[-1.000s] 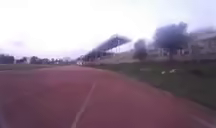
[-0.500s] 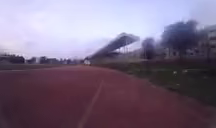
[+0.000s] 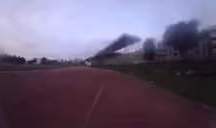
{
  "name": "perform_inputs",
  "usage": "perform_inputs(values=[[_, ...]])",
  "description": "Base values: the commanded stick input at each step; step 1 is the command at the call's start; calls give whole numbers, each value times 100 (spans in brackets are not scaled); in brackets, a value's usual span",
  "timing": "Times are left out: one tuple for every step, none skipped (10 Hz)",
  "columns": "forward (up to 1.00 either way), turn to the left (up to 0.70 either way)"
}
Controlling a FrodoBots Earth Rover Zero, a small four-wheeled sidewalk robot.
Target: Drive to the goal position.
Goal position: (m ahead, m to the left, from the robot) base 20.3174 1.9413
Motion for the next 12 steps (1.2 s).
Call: perform_inputs(values=[[70, -21], [70, -35], [70, -35], [70, 0], [70, 0], [70, -35], [70, -35], [70, -17], [70, 0], [70, 0], [70, -19], [70, -34]])
